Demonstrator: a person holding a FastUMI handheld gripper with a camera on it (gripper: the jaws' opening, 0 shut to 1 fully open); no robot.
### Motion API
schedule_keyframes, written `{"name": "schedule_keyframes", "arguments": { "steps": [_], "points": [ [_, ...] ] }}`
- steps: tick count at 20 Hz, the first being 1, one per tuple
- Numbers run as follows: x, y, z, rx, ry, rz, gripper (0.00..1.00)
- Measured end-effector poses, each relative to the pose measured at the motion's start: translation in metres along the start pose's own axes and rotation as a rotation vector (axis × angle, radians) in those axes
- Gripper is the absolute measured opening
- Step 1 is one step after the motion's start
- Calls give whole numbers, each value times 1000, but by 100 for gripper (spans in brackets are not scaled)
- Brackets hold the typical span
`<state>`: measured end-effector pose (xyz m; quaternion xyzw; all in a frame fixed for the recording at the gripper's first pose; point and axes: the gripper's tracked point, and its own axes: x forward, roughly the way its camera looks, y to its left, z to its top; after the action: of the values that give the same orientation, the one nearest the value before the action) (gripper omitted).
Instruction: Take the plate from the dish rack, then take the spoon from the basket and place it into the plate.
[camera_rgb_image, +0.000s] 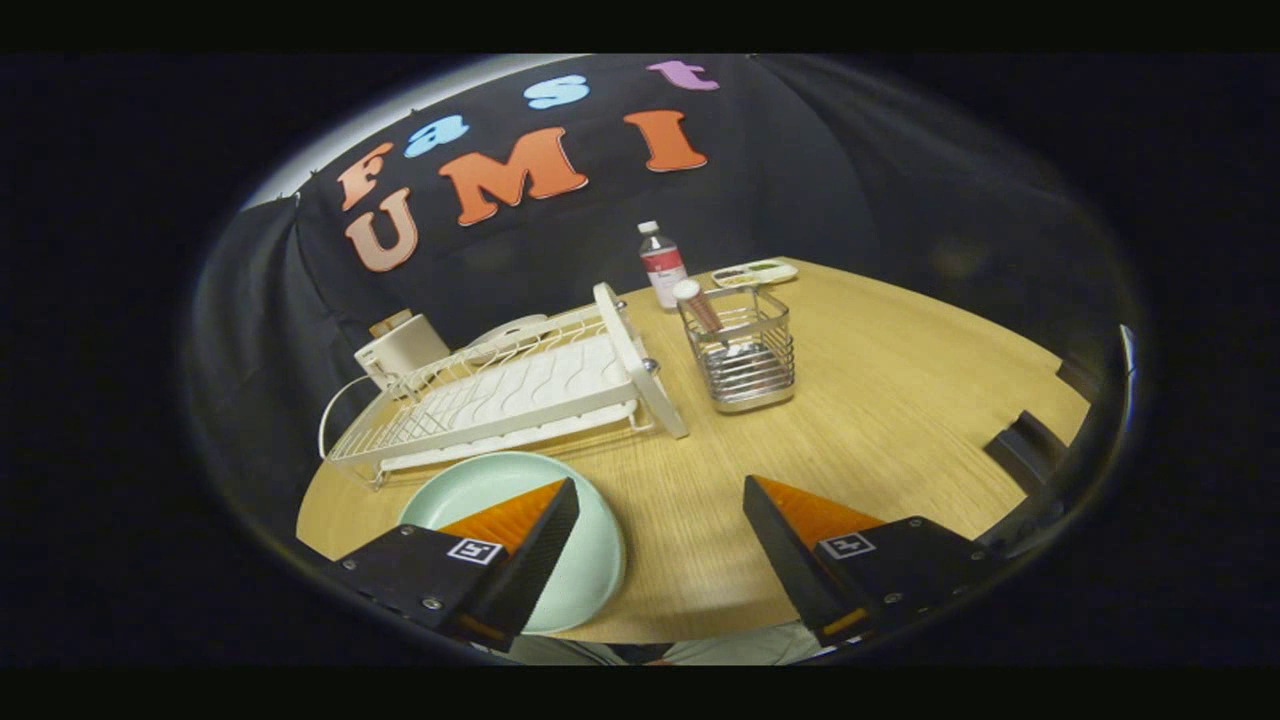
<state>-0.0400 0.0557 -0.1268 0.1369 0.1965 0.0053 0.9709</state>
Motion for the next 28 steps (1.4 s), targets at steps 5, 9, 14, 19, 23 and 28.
{"name": "schedule_keyframes", "arguments": {
  "steps": [5,9,14,19,23,28],
  "points": [
    [5,-25,53,-144,-179,-112,99],
    [8,-18,79,-213,-272,-85,98],
    [20,-16,105,-264,-383,-84,98],
    [33,-20,116,-276,-426,-102,84],
    [43,-16,113,-254,-424,-77,55],
    [44,-22,123,-279,-454,-117,12]
  ]
}}
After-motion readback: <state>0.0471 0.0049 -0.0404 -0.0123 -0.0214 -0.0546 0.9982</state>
